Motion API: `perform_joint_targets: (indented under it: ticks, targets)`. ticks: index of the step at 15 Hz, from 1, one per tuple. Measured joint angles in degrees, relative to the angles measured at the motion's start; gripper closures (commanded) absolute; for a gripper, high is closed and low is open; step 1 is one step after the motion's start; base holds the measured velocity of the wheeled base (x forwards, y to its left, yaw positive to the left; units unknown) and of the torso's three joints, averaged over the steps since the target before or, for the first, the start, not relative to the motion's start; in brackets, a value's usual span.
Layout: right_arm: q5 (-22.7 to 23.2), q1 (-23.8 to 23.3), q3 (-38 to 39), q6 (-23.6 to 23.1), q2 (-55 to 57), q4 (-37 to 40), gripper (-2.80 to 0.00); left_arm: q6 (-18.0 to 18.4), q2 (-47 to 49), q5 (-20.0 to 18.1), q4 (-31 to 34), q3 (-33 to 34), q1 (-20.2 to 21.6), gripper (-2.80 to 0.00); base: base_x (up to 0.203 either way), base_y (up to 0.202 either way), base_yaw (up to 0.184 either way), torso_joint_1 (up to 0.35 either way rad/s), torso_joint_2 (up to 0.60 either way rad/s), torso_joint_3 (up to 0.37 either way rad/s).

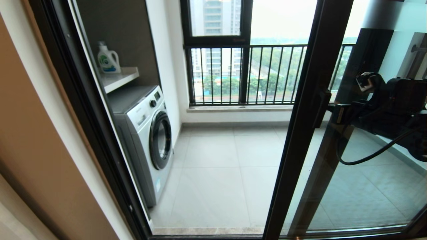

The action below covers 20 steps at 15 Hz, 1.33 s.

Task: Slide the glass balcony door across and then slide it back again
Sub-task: Close the slid door

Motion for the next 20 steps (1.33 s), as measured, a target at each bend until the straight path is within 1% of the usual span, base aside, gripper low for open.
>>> perform_joint_targets:
  ticks: [5, 8, 11, 15, 20]
  targets:
    - [-3.39, 5.39, 0.97, -0.33, -0.39, 0.06, 0.00, -0.02, 0.00, 0.00, 0.00, 0.00, 0.00, 0.00, 0.000, 0.000, 0.000, 0.000, 0.00, 0.000]
    - [-3.70, 7.33, 1.51, -1.22, -0.90, 0.05, 0.00, -0.02, 0.00, -0.02, 0.00, 0.00, 0.00, 0.00, 0.000, 0.000, 0.000, 0.000, 0.00, 0.000]
    - [-5.08, 8.86, 1.76, -1.28, -1.19, 0.04, 0.00, 0.00, 0.00, 0.00, 0.00, 0.00, 0.00, 0.00, 0.000, 0.000, 0.000, 0.000, 0.00, 0.000]
    - [-5.48, 9.45, 2.03, -1.19, -1.49, -0.95, 0.00, -0.02, 0.00, 0.02, 0.00, 0.00, 0.00, 0.00, 0.000, 0.000, 0.000, 0.000, 0.00, 0.000]
    - [-6.14, 8.20, 3.84, -1.05, -2.42, -4.05, 0.00, -0.02, 0.00, 0.02, 0.00, 0.00, 0.00, 0.00, 0.000, 0.000, 0.000, 0.000, 0.00, 0.000]
